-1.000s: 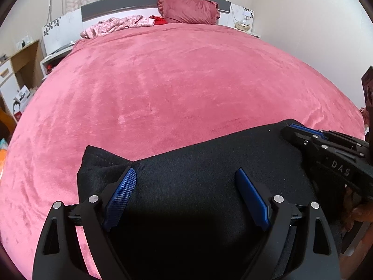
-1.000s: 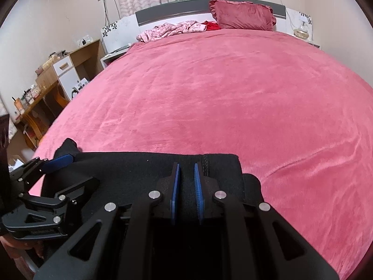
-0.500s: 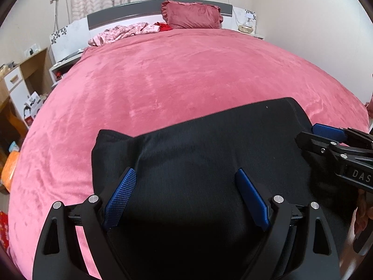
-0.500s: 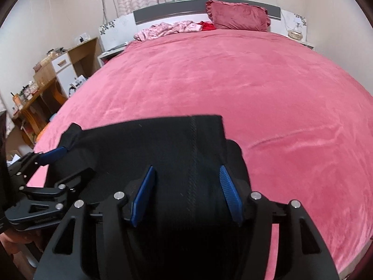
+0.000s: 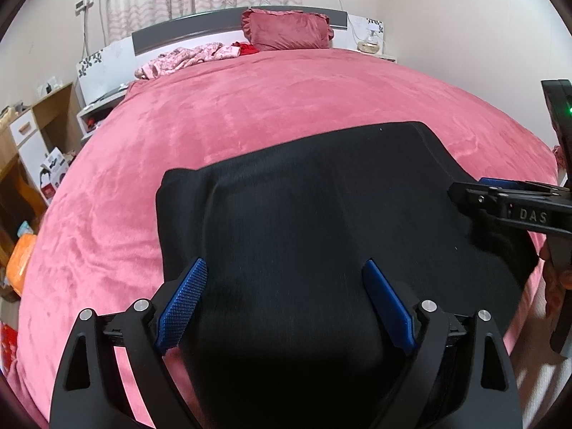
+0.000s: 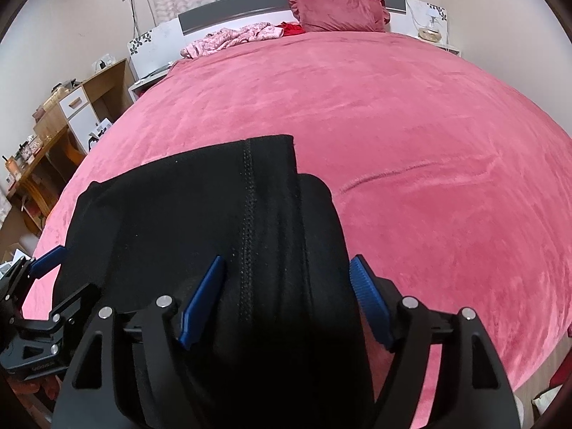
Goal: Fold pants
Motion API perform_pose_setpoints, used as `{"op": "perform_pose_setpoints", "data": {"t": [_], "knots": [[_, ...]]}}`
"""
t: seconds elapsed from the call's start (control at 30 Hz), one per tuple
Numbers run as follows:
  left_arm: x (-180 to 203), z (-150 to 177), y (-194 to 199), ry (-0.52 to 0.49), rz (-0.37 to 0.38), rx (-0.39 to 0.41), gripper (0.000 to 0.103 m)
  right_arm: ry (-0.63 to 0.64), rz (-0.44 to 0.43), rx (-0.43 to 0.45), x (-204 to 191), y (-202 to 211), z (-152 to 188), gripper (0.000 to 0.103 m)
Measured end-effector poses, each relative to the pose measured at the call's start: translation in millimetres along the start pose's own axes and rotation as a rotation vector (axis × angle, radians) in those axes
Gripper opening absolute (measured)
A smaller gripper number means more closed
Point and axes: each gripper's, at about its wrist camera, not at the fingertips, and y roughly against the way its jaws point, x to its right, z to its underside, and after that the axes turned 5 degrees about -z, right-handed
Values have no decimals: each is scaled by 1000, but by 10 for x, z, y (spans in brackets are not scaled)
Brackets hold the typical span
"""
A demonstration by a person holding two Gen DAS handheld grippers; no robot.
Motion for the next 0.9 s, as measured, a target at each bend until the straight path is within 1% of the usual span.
{"op": "perform_pose_setpoints", "data": {"t": [0.03, 0.07, 0.17, 0.27, 0.37, 0.43, 0.5, 0.57, 0.67, 0.77, 0.9], "knots": [[-15, 14, 14, 8, 8, -12, 90, 2, 0, -1, 8, 7, -1, 74], [-39, 28, 19, 19, 18, -30, 95, 3, 0, -2, 12, 11, 4, 74], [-140, 114, 57, 69, 64, -55, 95, 6, 2, -6, 44, 31, 26, 76], [-169, 169, 115, 61, 74, -62, 95, 4, 4, -13, 79, 56, 55, 79], [-264, 219, 145, 96, 103, -82, 95, -10, 0, -24, 112, 72, 80, 84], [-344, 241, 147, 142, 140, -93, 95, -24, -8, -39, 136, 83, 94, 86], [-444, 243, 171, 208, 190, -80, 95, -34, -20, -51, 158, 101, 101, 88], [-577, 239, 179, 310, 247, -67, 95, -41, -29, -67, 181, 110, 116, 92], [-694, 253, 148, 401, 294, -77, 95, -53, -46, -81, 202, 129, 143, 94], [-717, 274, 134, 419, 305, -90, 95, -68, -63, -105, 237, 124, 159, 98], [-721, 270, 140, 436, 322, -88, 95, -95, -88, -121, 287, 126, 176, 100]]}}
